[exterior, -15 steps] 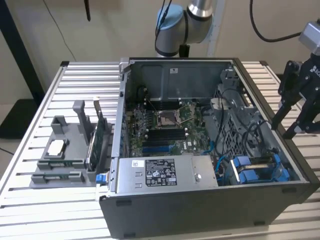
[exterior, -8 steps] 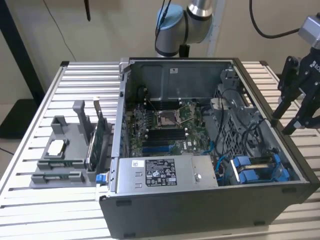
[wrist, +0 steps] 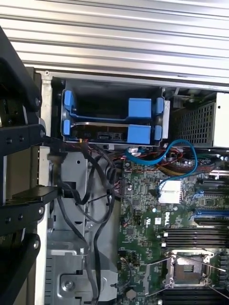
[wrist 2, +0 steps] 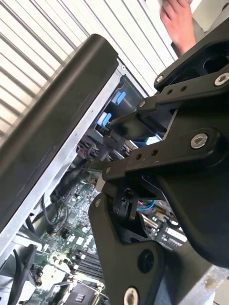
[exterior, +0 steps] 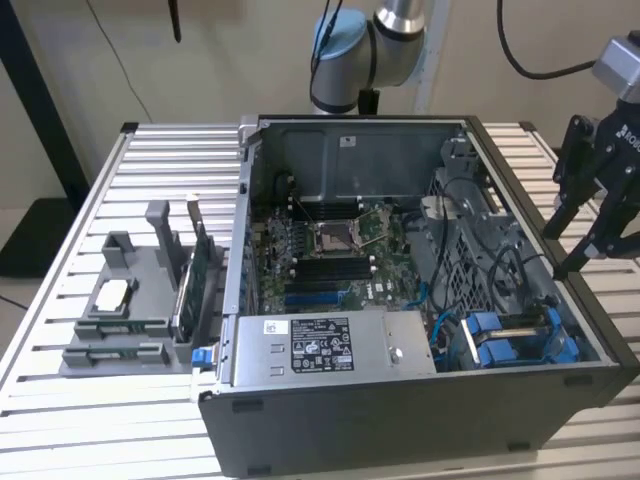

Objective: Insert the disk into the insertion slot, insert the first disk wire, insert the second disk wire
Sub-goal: 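Insert the second disk wire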

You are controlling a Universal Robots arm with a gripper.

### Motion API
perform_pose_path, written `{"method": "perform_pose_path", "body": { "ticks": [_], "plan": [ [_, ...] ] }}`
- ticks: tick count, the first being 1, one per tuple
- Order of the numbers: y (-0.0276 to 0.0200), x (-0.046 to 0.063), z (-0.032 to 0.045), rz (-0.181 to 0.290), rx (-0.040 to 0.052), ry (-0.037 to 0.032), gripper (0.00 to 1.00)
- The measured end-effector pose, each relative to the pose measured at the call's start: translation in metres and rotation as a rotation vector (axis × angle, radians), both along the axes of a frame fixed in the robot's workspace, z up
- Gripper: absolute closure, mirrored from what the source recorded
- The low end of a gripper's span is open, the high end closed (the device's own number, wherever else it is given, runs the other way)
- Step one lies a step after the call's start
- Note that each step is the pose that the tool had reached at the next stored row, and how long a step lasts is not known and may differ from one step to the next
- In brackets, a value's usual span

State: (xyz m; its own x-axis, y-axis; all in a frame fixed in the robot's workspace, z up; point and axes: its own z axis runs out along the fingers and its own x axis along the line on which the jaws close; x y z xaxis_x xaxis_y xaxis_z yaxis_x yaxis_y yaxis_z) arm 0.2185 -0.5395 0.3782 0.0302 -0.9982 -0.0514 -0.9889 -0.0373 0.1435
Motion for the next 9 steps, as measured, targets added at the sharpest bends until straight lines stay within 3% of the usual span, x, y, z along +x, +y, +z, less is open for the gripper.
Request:
{"method": "perform_pose_path", "body": {
  "ticks": [3, 4, 9],
  "plan": [
    [-0.0007, 0.0005, -0.0022, 0.000, -0.0002, 0.0006, 0.56],
    [-0.0016, 0.0008, -0.0024, 0.000, 0.0002, 0.0025, 0.63],
    [-0.0086, 0.0019, -0.0024, 0.000, 0.0001, 0.0105, 0.70]
  ]
}}
